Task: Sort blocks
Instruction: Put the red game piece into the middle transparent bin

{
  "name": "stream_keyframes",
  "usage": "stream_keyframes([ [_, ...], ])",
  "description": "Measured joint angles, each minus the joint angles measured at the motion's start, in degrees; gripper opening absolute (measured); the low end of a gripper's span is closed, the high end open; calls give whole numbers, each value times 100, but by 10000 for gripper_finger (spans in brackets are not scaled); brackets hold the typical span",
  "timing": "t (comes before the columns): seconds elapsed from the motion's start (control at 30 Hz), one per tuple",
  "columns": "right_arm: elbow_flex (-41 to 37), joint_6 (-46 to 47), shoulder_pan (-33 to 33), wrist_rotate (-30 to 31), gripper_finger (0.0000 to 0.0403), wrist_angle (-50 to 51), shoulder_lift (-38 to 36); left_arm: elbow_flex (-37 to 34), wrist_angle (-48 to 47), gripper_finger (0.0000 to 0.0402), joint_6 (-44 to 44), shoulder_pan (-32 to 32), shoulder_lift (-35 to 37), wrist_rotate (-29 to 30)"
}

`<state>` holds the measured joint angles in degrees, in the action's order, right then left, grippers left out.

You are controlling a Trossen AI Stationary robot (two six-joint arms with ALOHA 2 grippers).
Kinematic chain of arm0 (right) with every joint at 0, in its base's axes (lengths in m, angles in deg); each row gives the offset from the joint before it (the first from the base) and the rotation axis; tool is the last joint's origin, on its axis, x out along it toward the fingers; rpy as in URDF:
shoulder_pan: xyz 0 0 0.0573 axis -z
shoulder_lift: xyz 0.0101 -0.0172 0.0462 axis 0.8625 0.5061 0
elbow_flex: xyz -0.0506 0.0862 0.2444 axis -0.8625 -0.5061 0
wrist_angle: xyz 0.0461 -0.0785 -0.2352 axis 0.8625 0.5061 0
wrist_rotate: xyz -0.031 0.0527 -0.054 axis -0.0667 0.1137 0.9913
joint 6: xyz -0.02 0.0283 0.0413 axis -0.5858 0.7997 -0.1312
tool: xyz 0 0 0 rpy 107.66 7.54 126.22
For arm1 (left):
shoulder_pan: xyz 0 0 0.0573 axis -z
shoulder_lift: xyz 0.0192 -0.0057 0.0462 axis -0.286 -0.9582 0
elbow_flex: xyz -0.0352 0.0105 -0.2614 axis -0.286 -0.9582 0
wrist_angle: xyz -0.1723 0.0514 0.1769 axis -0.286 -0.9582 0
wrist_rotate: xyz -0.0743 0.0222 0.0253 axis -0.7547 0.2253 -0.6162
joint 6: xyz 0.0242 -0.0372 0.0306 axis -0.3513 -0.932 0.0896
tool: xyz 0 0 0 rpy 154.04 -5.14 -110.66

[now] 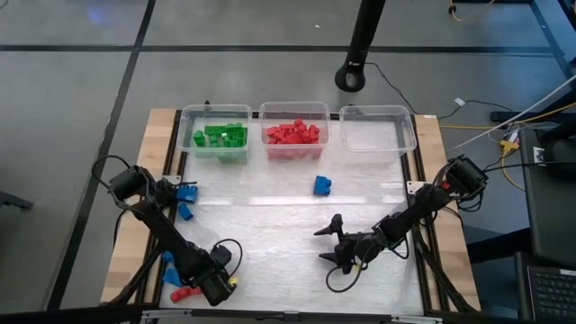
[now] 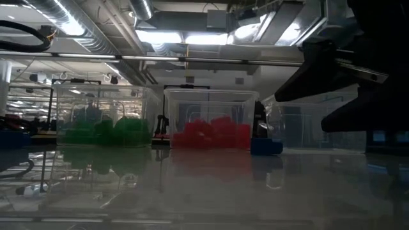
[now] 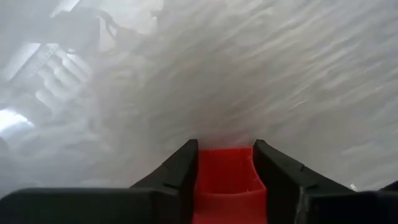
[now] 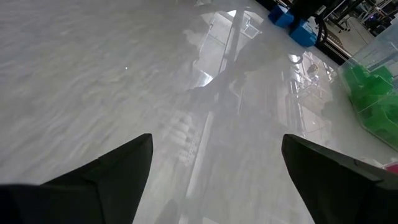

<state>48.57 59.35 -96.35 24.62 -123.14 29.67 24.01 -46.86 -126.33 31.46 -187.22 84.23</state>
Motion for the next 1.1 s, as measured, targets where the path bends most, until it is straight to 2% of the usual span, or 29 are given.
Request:
stream_keyframes([
  [0.13,0,-1,0,0,356,2,0,117,-167,124,402,-166,-24,25],
  [0.3,0,-1,0,0,356,4,0,243,-413,120,1312,-537,-28,749],
  [0.57,0,-1,0,0,356,18,0,415,-365,123,3376,-1371,-28,1642],
  [0.83,0,-1,1,2,356,34,41,925,-204,124,5727,-2394,-17,1715],
  [1.1,0,176,0,0,356,49,431,1573,-146,124,7817,-3580,-12,1900],
])
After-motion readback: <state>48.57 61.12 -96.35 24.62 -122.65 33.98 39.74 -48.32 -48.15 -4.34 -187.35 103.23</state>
